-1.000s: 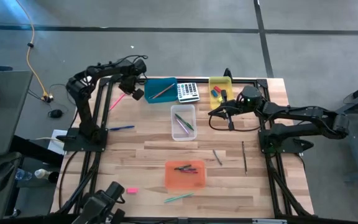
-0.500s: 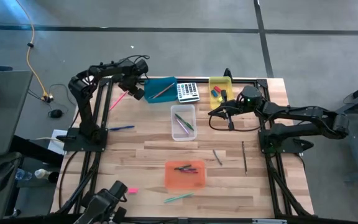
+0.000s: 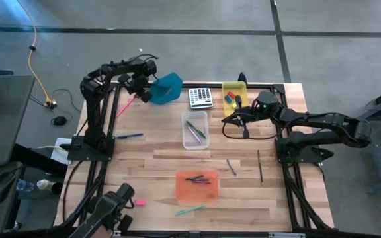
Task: Sort crayons/erasers/pens/pencils in bins
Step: Put the pink pencil into the blue bin
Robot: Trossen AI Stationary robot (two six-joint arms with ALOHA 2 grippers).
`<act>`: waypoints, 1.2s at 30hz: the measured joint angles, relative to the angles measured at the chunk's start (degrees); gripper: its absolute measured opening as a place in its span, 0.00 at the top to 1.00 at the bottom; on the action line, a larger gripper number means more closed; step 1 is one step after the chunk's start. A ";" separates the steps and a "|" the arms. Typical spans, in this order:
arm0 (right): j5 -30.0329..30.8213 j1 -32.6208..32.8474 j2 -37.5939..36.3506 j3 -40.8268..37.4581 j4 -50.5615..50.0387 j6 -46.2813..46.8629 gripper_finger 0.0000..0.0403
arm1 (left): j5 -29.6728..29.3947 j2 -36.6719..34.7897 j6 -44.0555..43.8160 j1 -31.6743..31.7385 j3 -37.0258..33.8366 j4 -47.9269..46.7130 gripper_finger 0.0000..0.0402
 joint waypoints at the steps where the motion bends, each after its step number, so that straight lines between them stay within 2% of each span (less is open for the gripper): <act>1: 0.00 -0.02 0.00 0.00 0.03 -0.05 1.00 | -0.18 -0.35 0.71 -0.17 0.00 -0.17 0.70; 8: 0.00 -0.01 0.00 0.00 0.13 0.13 1.00 | 2.23 -1.09 5.63 -0.81 0.01 -0.70 0.70; 17: 0.00 -0.02 0.00 0.00 0.13 0.34 1.00 | -0.39 -2.07 6.21 -1.30 -0.02 -4.52 0.70; 28: 0.00 -0.01 0.00 0.00 0.13 0.10 1.00 | 4.62 -7.77 5.74 -1.34 -0.02 -3.05 0.70; 36: 0.00 -0.01 0.00 0.00 0.11 0.32 1.00 | -1.12 -5.50 -0.58 -1.89 -0.04 0.12 0.77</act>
